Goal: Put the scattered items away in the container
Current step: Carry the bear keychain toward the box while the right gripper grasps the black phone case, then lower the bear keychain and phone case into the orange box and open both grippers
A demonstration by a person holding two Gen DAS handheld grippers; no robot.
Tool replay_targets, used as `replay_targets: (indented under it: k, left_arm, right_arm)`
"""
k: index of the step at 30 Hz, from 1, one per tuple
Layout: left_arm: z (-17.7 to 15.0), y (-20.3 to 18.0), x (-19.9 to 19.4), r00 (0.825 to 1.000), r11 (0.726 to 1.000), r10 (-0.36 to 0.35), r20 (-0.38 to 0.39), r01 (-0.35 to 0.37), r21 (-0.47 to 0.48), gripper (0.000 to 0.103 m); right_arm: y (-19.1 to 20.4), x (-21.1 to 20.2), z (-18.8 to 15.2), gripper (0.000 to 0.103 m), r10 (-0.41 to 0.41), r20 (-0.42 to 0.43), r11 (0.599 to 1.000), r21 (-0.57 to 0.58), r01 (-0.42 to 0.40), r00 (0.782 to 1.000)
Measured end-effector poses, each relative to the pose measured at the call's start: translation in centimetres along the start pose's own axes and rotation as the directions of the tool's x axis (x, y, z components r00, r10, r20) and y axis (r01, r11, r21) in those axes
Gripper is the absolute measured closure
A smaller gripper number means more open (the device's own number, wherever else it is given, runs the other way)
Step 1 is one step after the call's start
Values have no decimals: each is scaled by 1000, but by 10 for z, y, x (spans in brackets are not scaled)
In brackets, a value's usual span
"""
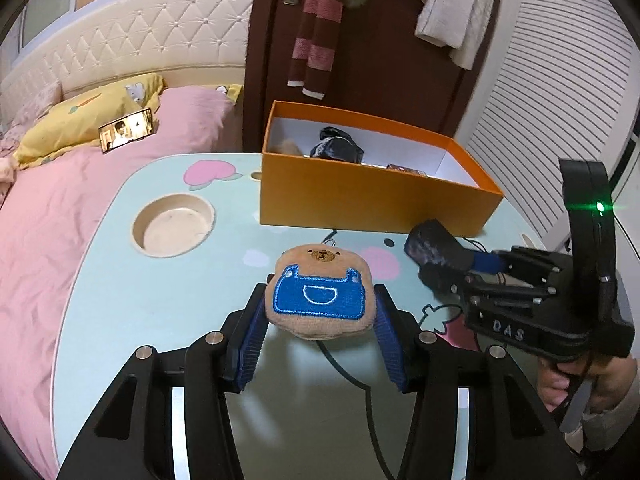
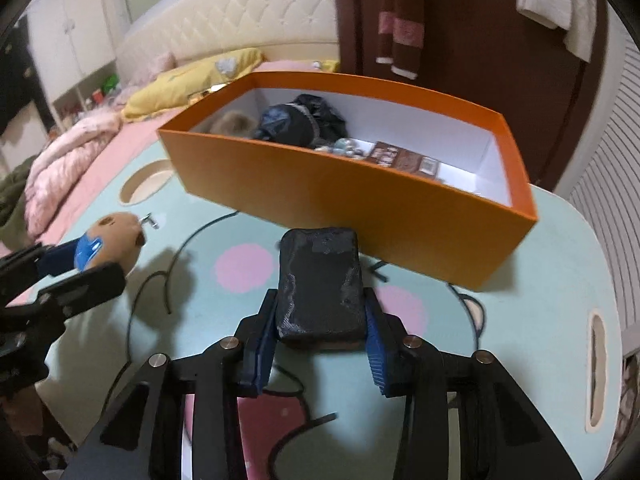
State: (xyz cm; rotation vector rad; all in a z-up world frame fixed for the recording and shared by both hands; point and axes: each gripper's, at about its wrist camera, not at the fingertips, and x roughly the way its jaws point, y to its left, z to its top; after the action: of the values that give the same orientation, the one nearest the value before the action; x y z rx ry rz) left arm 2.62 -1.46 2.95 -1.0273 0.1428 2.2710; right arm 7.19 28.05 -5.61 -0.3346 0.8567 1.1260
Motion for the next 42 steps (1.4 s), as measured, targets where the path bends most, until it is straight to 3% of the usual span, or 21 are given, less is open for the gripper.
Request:
replay_targets:
  k: [11,19,27,37,42]
  left_arm:
    - [4,-2,-4,1000,1000,-23,9,23,-7,52]
    - [37,-15,-7,995,998,-57,76,55,33,52]
    - [95,-17,10,986,996,-94,137,92,15,52]
    - [134,-14,58,995,998,-51,91,48,44,52]
    - [140,-21,77,997,995,-62,46,58,75,51]
  right_arm:
    - [3,-31,-8,66,75,34,996,41,-76,997]
    - [-2,-67,23,66,156,159,986,28,-162,975]
    - [-32,-55,62,66,33,204,995,89,-52,978]
    - [-57,-28,81,66,0,177,990,138,-24,984]
    - [-63,-18,87,65,-3,167,990,137,-20,986]
